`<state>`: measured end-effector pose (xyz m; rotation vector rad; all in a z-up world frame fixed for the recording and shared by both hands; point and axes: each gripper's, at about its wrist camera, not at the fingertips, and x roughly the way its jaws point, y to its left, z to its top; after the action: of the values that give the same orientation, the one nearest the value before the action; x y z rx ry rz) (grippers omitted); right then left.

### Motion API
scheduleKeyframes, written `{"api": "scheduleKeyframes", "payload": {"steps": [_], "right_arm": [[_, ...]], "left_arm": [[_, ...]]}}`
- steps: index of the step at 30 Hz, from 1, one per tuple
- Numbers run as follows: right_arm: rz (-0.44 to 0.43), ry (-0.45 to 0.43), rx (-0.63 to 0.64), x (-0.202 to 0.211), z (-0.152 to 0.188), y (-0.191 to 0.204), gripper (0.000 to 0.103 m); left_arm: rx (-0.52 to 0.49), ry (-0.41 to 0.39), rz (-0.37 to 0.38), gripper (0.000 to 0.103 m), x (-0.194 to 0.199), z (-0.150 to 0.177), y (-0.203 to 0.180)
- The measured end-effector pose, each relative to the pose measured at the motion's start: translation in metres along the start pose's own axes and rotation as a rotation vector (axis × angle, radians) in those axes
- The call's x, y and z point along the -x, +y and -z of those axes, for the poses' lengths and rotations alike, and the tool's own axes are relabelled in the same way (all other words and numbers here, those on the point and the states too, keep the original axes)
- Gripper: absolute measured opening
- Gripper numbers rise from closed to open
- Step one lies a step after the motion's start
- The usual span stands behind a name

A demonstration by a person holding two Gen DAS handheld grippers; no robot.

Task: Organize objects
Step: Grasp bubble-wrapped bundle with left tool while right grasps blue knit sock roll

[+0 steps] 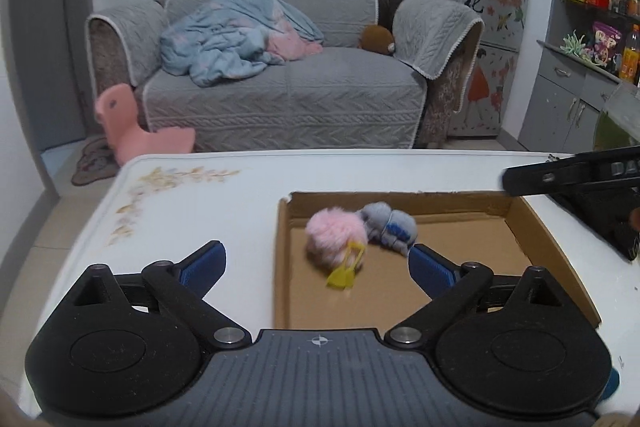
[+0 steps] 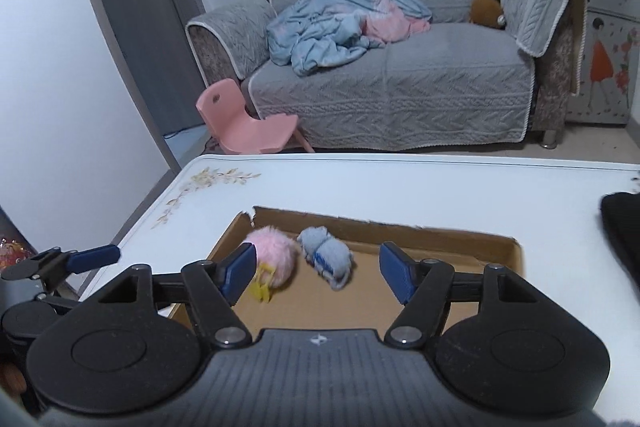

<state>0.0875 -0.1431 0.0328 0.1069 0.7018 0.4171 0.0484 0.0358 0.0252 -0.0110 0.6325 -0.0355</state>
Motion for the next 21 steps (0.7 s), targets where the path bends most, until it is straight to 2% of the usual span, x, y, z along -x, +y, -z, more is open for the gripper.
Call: {"api": "scheduleKeyframes", "payload": {"steps": [2,10,18,21], "right_arm": [[0.004,-0.004,0.021,0.009,0.008,0.005,0.065],[-0.001,-0.046,0.11,0.041,0.037,0.025,0.067],[-0.004,-0.067,0.145,0.059,0.065,0.027,0.067],[-0.028,-0.069,0.153,0.069,0.088,0.024,0.073]], "left_arm": [[0.007,0.014,0.005,0.099,0.01,0.005,0.001],[-0.027,-0.027,0.038,0.102,0.056,0.028,-0.014],[-0.039,-0.01,0.043,0.102,0.073,0.055,-0.025],[-0.057,-0.019,0.04,0.102,0.084,0.072,-0.027]]}}
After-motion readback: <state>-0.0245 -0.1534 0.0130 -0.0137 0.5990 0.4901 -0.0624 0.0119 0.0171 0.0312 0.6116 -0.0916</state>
